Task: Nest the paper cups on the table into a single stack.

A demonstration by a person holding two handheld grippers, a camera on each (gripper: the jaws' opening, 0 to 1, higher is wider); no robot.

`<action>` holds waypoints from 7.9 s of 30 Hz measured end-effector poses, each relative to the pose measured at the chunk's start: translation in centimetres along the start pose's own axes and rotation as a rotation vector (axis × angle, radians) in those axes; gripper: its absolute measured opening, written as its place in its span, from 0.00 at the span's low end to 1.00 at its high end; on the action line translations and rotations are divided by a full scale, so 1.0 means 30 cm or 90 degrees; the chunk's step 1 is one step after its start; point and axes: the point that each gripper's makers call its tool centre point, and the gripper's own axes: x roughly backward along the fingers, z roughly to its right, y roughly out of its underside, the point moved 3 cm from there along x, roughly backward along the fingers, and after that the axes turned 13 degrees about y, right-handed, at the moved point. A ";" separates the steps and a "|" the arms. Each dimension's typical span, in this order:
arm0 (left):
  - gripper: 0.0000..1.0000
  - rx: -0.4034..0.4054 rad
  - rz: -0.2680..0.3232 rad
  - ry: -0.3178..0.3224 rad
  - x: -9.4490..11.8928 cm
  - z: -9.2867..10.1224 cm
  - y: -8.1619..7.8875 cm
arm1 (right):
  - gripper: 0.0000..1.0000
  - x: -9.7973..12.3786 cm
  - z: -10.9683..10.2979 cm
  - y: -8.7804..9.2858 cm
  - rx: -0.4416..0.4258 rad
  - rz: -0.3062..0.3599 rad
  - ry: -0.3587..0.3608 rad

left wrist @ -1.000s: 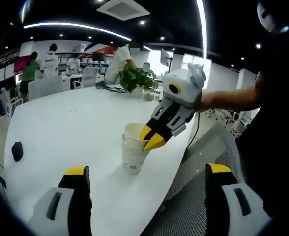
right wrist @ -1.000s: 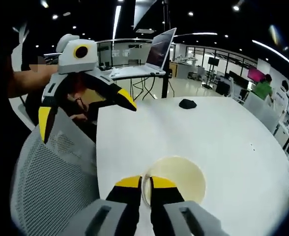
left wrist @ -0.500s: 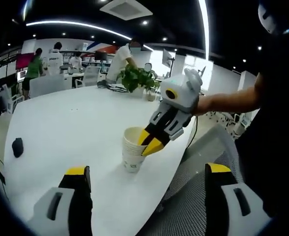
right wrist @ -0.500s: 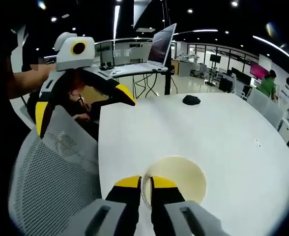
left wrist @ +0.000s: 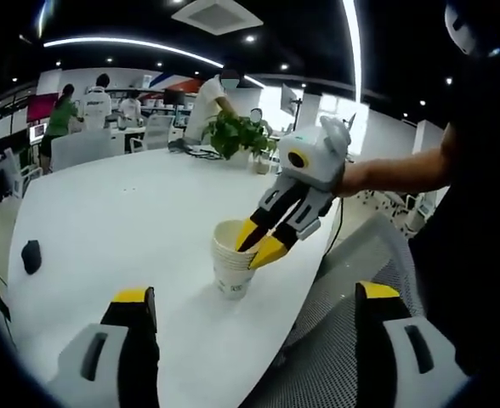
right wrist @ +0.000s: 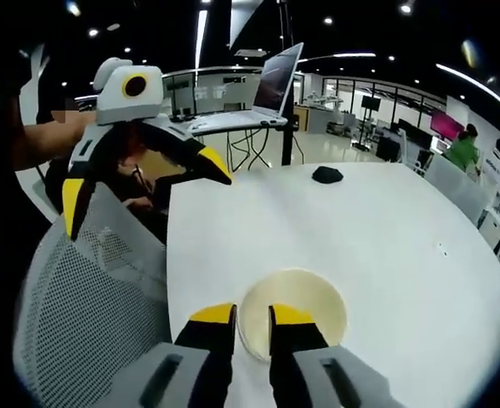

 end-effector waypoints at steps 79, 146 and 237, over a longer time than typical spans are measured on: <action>0.46 -0.085 -0.047 0.009 -0.425 -0.174 0.077 | 0.46 0.002 0.078 0.066 -0.171 0.146 0.137; 0.44 -0.102 -0.099 -0.034 -0.479 -0.548 -0.036 | 0.46 -0.164 0.363 -0.046 -0.215 0.143 0.168; 0.99 -0.031 0.099 -0.168 -0.069 -0.201 0.035 | 1.00 0.206 0.200 0.218 -0.207 0.146 0.274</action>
